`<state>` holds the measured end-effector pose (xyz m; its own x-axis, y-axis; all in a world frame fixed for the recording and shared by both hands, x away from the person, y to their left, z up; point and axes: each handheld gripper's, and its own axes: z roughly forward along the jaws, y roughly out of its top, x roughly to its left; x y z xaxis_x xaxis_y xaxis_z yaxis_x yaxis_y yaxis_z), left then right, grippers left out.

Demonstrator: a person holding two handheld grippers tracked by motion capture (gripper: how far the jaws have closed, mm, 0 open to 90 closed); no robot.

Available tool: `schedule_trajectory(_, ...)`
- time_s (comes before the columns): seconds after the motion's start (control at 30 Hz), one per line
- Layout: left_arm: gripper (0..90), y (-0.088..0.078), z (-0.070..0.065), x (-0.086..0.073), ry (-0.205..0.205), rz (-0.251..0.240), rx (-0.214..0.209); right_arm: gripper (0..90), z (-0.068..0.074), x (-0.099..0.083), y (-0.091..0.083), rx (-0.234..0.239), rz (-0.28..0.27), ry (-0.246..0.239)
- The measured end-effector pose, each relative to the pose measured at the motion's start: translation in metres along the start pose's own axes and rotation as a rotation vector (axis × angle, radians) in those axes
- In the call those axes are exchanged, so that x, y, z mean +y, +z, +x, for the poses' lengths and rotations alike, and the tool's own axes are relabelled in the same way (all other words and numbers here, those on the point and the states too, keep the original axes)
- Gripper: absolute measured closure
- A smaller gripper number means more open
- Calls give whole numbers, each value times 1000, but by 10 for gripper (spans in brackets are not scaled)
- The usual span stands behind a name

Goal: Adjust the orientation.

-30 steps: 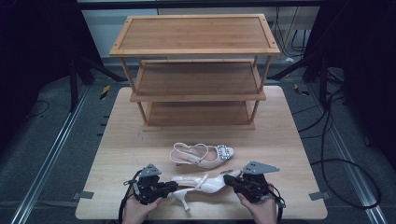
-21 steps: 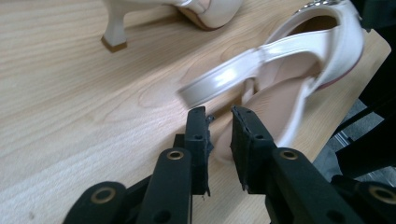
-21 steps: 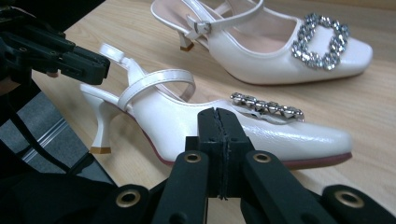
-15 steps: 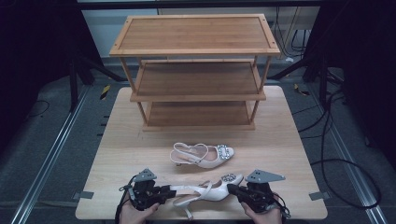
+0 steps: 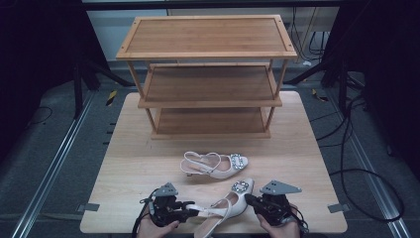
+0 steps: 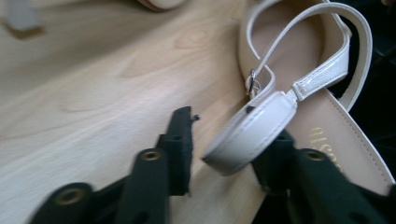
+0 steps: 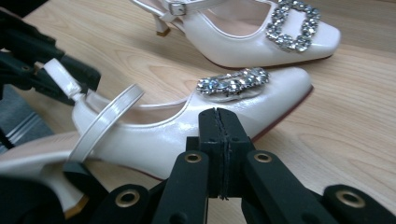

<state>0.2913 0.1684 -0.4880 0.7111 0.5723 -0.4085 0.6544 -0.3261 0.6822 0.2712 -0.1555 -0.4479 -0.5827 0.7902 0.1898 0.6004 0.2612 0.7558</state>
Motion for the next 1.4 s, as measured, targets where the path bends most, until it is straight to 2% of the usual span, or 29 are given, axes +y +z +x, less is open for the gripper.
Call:
schedule_trajectory(0.03, 662, 3, -2, 1, 6, 10, -10, 897, 0, 0, 0, 0, 0, 0)
schedule_trajectory(0.07, 721, 6, -5, 1, 18, 16, -12, 895, -1, 0, 1, -23, 3, -10)
schedule_trajectory(0.1, 721, 8, -7, 2, 22, 18, -25, 895, -1, 0, 1, -23, 3, -10)
schedule_trajectory(0.2, 811, 11, -15, 6, 45, 6, -63, 870, -1, 0, 4, -58, 10, -14)
schedule_trajectory(0.3, 819, 16, -23, 8, 73, 6, -84, 835, -4, 1, 8, -56, -10, -15)
schedule_trajectory(0.37, 821, 20, -28, 9, 92, 10, -94, 824, -5, 1, 9, -65, -4, -15)
schedule_trajectory(0.47, 824, 21, -32, 12, 102, 0, -110, 713, -9, -1, 11, -104, -14, -3)
schedule_trajectory(0.6, 824, 16, -36, 18, 111, -29, -127, 610, -10, -1, 9, -84, -65, -1)
schedule_trajectory(0.77, 826, 11, -41, 25, 124, -67, -135, 553, -9, -1, 6, -49, -117, 4)
schedule_trajectory(0.83, 829, 6, -42, 31, 133, -92, -127, 532, -10, -1, 8, -30, -104, 5)
schedule_trajectory(0.9, 829, 0, -42, 38, 142, -115, -117, 532, -10, -1, 9, -32, -110, 3)
schedule_trajectory(1.03, 831, -11, -35, 54, 157, -147, -64, 527, -13, 0, 10, -31, -96, 10)
schedule_trajectory(1.13, 830, -16, -27, 65, 167, -145, -25, 506, -13, 1, 13, -46, -83, 5)
schedule_trajectory(1.27, 830, -17, -20, 74, 185, -130, 9, 503, -7, 0, 26, -7, -7, -10)
schedule_trajectory(1.37, 833, -15, -15, 75, 200, -115, 33, 504, -2, 0, 32, -15, 7, -37)
schedule_trajectory(1.4, 830, -15, -12, 74, 190, -116, 35, 503, -2, 1, 32, -11, 0, -38)
